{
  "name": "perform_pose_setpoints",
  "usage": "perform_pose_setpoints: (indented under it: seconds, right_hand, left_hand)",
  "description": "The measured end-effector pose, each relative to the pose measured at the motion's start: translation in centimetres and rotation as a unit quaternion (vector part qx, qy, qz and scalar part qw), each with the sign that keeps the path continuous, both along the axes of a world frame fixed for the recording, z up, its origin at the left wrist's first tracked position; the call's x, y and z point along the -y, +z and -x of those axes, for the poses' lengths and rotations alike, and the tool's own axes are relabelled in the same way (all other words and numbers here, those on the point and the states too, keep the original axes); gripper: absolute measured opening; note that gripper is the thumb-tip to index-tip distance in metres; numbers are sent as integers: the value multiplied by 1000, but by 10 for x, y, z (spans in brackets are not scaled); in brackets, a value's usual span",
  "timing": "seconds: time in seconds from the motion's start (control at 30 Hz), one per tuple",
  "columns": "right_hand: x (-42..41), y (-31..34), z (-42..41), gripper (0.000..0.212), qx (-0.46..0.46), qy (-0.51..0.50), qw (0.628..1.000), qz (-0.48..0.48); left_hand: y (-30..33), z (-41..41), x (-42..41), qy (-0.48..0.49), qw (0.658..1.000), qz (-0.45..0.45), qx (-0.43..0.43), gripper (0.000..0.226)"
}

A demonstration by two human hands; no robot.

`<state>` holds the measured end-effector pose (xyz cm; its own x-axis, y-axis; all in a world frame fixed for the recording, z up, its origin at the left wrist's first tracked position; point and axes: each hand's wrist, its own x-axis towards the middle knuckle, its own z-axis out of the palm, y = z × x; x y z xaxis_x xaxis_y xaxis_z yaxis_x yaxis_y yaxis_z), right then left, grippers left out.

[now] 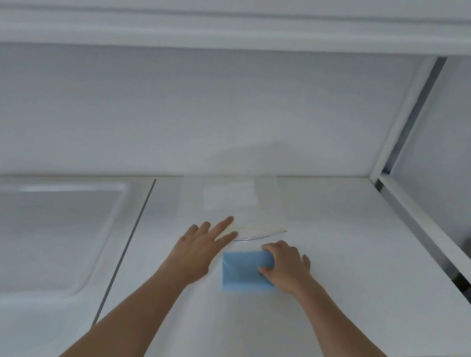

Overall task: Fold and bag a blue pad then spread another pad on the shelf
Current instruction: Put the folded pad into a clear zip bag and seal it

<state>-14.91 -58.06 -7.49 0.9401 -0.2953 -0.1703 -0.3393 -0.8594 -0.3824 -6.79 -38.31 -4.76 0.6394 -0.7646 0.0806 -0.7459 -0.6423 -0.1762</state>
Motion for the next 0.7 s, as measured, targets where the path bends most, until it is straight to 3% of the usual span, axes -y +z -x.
perform_pose_setpoints:
  seconds: [0.17,0.33,0.57,0.7]
  right_hand:
    - [-1,4,-2,53,-3,-6,1000,21]
    - [5,11,-3,51,-34,-13,999,34]
    - [6,17,-9,55,-84,-34,996,0]
    - [3,19,-11,44,-101,-35,994,-18]
  left_hand:
    - [-14,-8,1,78,995,-12,-54,37]
    - [-25,-20,-7,105,985,-24,-138,47]
    - [-24,-25,-13,93,980,70,-164,35]
    - [-28,-27,-26,107,966,135,-194,50]
